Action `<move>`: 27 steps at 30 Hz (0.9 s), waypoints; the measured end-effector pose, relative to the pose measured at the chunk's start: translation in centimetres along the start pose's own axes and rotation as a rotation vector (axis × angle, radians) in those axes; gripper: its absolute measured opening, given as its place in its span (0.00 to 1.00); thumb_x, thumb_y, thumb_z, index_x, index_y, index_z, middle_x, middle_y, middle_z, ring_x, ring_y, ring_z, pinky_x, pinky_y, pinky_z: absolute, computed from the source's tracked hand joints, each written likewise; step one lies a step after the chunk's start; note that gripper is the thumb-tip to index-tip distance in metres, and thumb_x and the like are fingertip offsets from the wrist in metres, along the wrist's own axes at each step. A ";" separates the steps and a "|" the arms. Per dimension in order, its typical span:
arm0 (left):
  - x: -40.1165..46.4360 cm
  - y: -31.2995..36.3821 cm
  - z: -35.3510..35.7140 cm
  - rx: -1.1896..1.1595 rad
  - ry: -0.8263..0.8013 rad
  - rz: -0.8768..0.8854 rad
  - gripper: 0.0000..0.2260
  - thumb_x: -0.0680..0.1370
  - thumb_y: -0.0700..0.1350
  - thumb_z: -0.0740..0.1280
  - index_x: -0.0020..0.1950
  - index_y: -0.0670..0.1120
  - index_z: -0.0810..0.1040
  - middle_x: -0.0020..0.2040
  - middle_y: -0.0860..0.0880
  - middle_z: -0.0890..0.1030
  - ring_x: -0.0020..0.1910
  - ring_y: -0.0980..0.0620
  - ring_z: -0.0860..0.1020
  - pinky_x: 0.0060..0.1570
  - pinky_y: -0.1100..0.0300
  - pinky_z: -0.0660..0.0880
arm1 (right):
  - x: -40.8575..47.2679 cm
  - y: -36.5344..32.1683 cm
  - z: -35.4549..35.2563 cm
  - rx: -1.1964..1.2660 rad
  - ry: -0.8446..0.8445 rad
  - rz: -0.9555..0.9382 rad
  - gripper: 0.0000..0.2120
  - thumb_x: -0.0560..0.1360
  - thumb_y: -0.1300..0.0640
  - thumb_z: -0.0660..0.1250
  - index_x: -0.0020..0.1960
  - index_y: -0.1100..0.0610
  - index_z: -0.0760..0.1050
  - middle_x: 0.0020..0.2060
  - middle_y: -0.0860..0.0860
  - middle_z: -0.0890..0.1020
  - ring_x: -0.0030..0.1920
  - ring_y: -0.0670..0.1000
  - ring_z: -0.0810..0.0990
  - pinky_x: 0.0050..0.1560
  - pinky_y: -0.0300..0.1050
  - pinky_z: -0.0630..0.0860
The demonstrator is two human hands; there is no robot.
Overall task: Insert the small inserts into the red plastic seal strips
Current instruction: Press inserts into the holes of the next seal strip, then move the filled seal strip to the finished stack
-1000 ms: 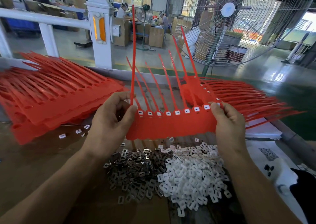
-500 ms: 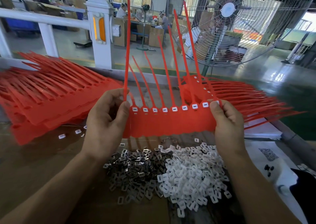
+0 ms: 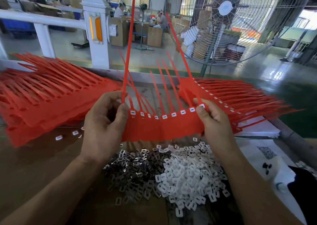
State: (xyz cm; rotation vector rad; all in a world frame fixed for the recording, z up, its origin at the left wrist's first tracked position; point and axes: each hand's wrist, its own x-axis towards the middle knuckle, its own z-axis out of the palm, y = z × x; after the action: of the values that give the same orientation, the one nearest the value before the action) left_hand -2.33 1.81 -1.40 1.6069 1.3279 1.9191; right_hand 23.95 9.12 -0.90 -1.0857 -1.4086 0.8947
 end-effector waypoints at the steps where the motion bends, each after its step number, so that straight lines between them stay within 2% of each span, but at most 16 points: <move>1: 0.1 -0.1 0.0 0.012 -0.008 -0.015 0.08 0.82 0.47 0.65 0.59 0.54 0.80 0.43 0.48 0.81 0.40 0.45 0.78 0.36 0.52 0.76 | 0.1 0.0 0.0 0.001 0.032 0.003 0.12 0.84 0.53 0.65 0.65 0.45 0.81 0.59 0.42 0.84 0.60 0.47 0.82 0.61 0.67 0.80; 3: 0.2 -0.3 0.1 0.023 -0.035 -0.042 0.08 0.82 0.48 0.65 0.61 0.55 0.79 0.45 0.48 0.81 0.42 0.44 0.79 0.39 0.48 0.79 | 0.3 0.0 -0.1 -0.014 0.098 -0.012 0.11 0.84 0.54 0.65 0.65 0.47 0.81 0.58 0.42 0.84 0.61 0.46 0.82 0.64 0.62 0.79; 5: 0.3 -0.2 0.1 0.011 -0.060 -0.071 0.10 0.82 0.49 0.66 0.63 0.56 0.79 0.46 0.49 0.82 0.45 0.43 0.80 0.42 0.45 0.81 | 0.5 0.1 -0.3 -0.064 0.165 -0.068 0.11 0.84 0.57 0.65 0.64 0.49 0.81 0.57 0.40 0.84 0.58 0.41 0.81 0.65 0.52 0.79; 8: 0.6 0.0 0.4 -0.040 -0.113 -0.128 0.20 0.80 0.50 0.68 0.73 0.56 0.73 0.53 0.55 0.83 0.52 0.52 0.82 0.49 0.57 0.81 | 0.8 0.4 -0.6 -0.147 0.237 -0.130 0.12 0.84 0.58 0.65 0.61 0.43 0.79 0.56 0.36 0.82 0.56 0.32 0.78 0.62 0.35 0.73; 10: 0.7 0.0 0.6 -0.081 -0.183 -0.162 0.27 0.79 0.48 0.68 0.78 0.56 0.66 0.61 0.57 0.81 0.58 0.53 0.81 0.55 0.57 0.81 | 1.0 0.7 -0.8 -0.215 0.296 -0.171 0.11 0.84 0.58 0.65 0.63 0.48 0.80 0.56 0.38 0.82 0.55 0.34 0.78 0.61 0.32 0.72; 13: 0.5 0.3 0.9 -0.096 -0.270 -0.145 0.32 0.79 0.45 0.69 0.81 0.56 0.60 0.70 0.58 0.75 0.65 0.62 0.76 0.57 0.61 0.79 | 1.3 0.9 -1.2 -0.264 0.399 -0.196 0.12 0.84 0.57 0.65 0.65 0.53 0.79 0.58 0.44 0.83 0.59 0.44 0.79 0.65 0.44 0.74; 14: 0.4 0.3 1.0 -0.098 -0.285 -0.141 0.32 0.80 0.44 0.68 0.81 0.56 0.59 0.71 0.58 0.74 0.66 0.63 0.75 0.59 0.59 0.79 | 1.4 1.0 -1.3 -0.261 0.420 -0.196 0.12 0.84 0.57 0.65 0.65 0.52 0.79 0.58 0.45 0.83 0.59 0.46 0.79 0.65 0.50 0.75; 17: 0.6 0.2 1.2 -0.106 -0.300 -0.115 0.31 0.81 0.35 0.65 0.80 0.55 0.60 0.74 0.55 0.72 0.66 0.51 0.77 0.61 0.48 0.79 | 1.4 0.9 -1.6 -0.235 0.428 -0.168 0.11 0.84 0.55 0.64 0.65 0.50 0.79 0.58 0.46 0.83 0.60 0.51 0.81 0.61 0.62 0.79; 20: 0.9 -0.1 1.5 -0.038 -0.298 -0.061 0.33 0.81 0.29 0.63 0.79 0.56 0.63 0.73 0.55 0.73 0.63 0.49 0.79 0.58 0.48 0.80 | 1.4 0.8 -1.5 -0.217 0.419 -0.142 0.12 0.83 0.54 0.64 0.65 0.48 0.79 0.57 0.47 0.83 0.60 0.53 0.81 0.59 0.65 0.80; 24: 0.9 -0.9 1.5 0.019 -0.238 -0.044 0.31 0.81 0.32 0.65 0.77 0.58 0.66 0.67 0.64 0.76 0.59 0.55 0.80 0.54 0.53 0.82 | 1.3 0.6 -1.4 -0.239 0.481 -0.140 0.11 0.84 0.52 0.63 0.64 0.47 0.78 0.57 0.45 0.83 0.59 0.53 0.81 0.58 0.64 0.80; 27: 0.9 -1.4 1.4 0.023 -0.218 -0.098 0.29 0.81 0.34 0.65 0.76 0.61 0.67 0.58 0.63 0.79 0.52 0.49 0.81 0.46 0.42 0.81 | 1.4 0.6 -1.5 -0.235 0.603 -0.134 0.14 0.84 0.51 0.61 0.67 0.50 0.77 0.60 0.48 0.82 0.60 0.55 0.81 0.57 0.65 0.80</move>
State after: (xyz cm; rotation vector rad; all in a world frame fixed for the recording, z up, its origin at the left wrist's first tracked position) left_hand -1.82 3.79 -2.07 1.6744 1.3167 1.6264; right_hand 25.52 10.55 -0.84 -1.2841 -1.0711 0.2639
